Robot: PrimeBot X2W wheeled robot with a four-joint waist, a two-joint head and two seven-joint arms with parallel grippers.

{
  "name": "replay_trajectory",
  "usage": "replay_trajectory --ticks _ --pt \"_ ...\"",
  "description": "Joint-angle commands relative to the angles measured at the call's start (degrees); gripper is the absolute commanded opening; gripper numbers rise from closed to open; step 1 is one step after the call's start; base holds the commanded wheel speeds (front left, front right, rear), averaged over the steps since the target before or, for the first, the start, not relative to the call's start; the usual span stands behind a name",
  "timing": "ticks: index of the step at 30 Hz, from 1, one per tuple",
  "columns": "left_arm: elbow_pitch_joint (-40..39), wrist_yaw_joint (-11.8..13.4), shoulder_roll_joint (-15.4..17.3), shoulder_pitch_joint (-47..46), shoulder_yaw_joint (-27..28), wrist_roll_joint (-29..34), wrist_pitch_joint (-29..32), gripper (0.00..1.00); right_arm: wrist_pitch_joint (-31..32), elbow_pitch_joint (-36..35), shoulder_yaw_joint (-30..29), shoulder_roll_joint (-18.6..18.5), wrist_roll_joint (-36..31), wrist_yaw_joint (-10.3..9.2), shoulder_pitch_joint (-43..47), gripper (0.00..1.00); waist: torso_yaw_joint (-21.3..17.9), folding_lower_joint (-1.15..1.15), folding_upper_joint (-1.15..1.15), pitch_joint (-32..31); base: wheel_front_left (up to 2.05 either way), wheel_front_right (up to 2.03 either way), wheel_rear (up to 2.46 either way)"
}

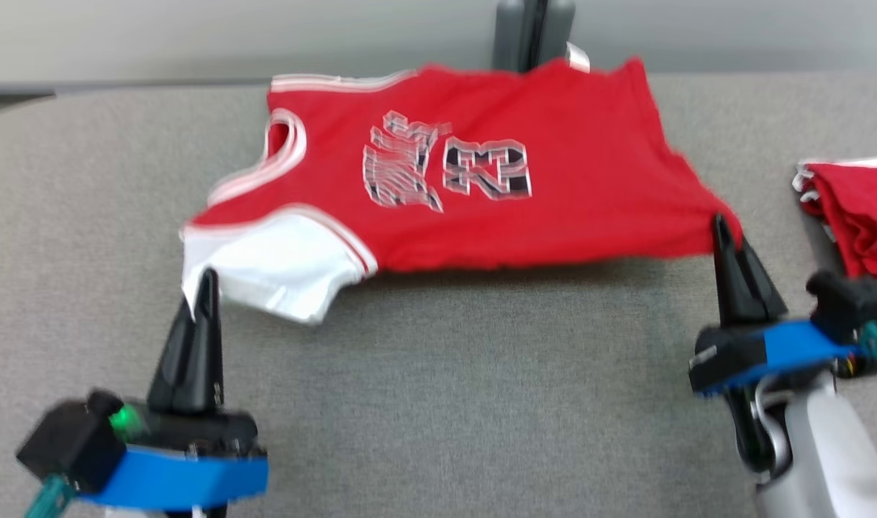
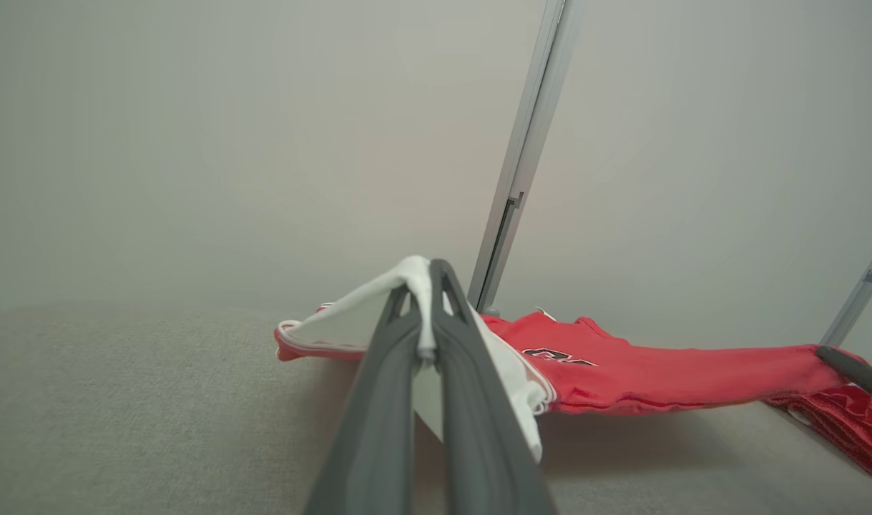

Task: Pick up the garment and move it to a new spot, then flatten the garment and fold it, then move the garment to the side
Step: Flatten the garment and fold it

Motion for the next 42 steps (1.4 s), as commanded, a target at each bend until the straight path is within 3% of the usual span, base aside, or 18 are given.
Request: replay_trajectory --ticks 1,7,15,30,42 --pt "-1.6 0.3 0.1 3.0 -0.4 0.1 -0.2 0.00 1.5 -3.2 -0.7 0.6 0.5 0.01 4.8 0.00 -1.2 0.03 0.00 -3.3 0.00 0.00 0.00" --pt "-7.5 2.1 2.1 11.8 -0.3 0.4 1.8 0.00 7.5 -15.1 -3.0 1.8 0.9 0.01 17.8 0.00 -0.7 0.03 0.00 -7.8 0.00 0.00 0.00" --pt "-9.8 2.8 2.9 19.4 -2.7 -2.1 7.8 0.00 14.4 -23.1 -4.2 2.5 -0.9 0.01 27.4 0.00 -1.6 0.03 0.00 -10.1 0.00 0.00 0.00" --pt "2.1 0.4 2.1 13.9 -4.1 -4.0 7.8 0.00 19.0 -10.0 -3.6 2.5 -0.1 0.01 23.4 0.00 -1.9 0.03 0.00 -9.7 0.00 0.00 0.00" --pt "12.4 -2.2 -0.1 -4.2 -4.9 -3.4 6.5 0.00 18.1 -2.7 -5.9 2.5 5.4 0.01 12.4 0.00 -1.5 0.03 0.00 -5.8 0.00 0.00 0.00"
